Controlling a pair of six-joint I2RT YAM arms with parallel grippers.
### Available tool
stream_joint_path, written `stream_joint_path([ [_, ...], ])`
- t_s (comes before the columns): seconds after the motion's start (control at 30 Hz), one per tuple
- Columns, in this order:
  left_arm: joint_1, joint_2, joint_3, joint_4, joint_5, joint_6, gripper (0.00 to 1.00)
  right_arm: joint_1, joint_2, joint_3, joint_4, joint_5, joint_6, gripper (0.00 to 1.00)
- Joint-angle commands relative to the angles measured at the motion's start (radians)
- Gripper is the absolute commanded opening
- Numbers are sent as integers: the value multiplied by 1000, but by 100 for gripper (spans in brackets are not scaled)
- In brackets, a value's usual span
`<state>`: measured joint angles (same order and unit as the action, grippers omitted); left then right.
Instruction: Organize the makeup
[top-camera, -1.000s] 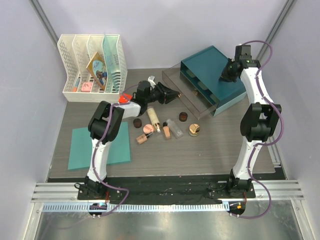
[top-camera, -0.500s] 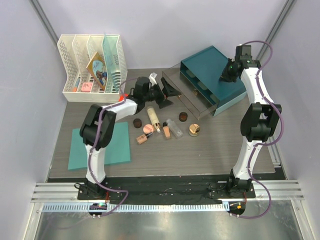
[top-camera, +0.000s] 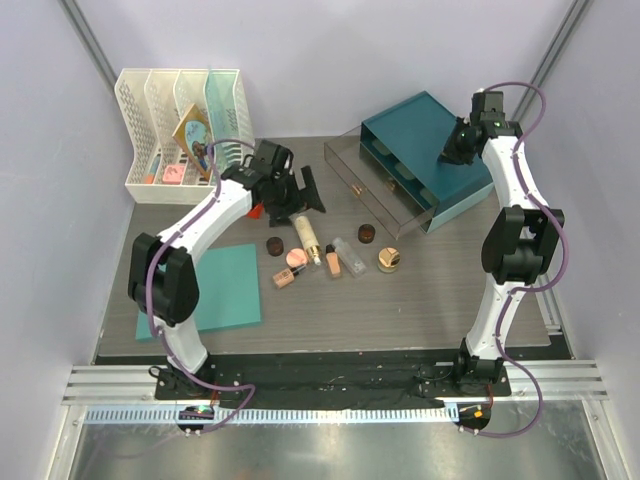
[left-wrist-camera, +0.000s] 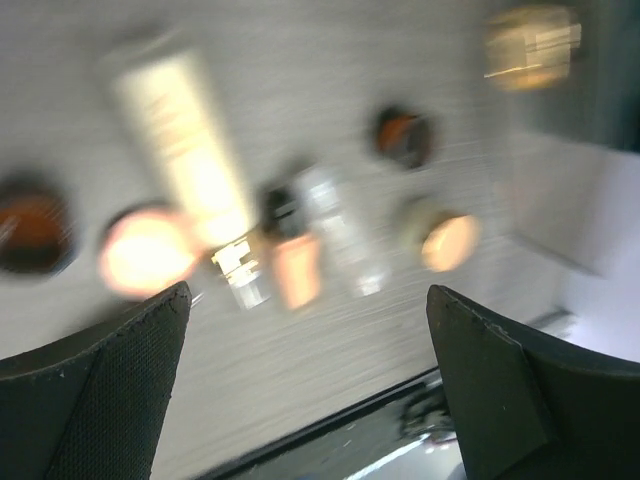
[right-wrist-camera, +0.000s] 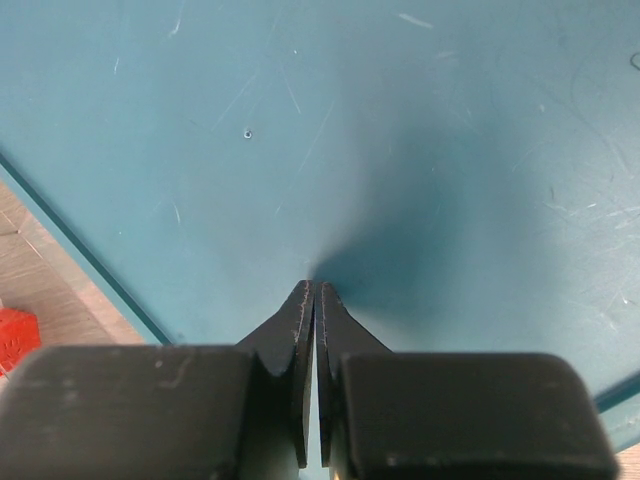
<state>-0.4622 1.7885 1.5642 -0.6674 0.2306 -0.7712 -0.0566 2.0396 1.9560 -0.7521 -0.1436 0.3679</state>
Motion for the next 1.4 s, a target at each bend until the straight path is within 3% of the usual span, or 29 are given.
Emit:
stream_joint_path([
  [0.0, 7, 15, -44, -230, -140, 21, 100, 12, 36, -52, -141, -30, -26, 8],
  [0.2, 7, 113, -20, -248, -159, -20, 100, 12, 36, -58, -139, -40, -27, 9],
  [0.7, 5, 307, 209, -253, -108, -20, 100, 11, 37, -83, -133, -56, -30, 9],
  [0.9, -9, 379, 224, -227, -102, -39, 97, 12, 45, -80, -135, -60, -34, 10],
  [1.1, -30, 430, 250, -170, -97, -71, 87, 12, 48, -80, -135, -62, -35, 10],
  [1.2, -35, 457, 287, -181, -99, -60, 75, 12, 48, -86, -133, -65, -37, 10],
  [1.27, -35, 468, 306, -198, -99, -48, 51, 12, 50, -85, -135, -67, -35, 10],
  [1.3, -36, 468, 309, -204, -108, -45, 21, 12, 50, -86, -133, -68, -37, 10],
  [1.33, -36, 465, 310, -210, -117, -43, 5, 12, 50, -86, -133, -67, -35, 10],
  [1.37, -38, 460, 307, -221, -138, -40, 0, 12, 50, -85, -135, -67, -35, 10],
])
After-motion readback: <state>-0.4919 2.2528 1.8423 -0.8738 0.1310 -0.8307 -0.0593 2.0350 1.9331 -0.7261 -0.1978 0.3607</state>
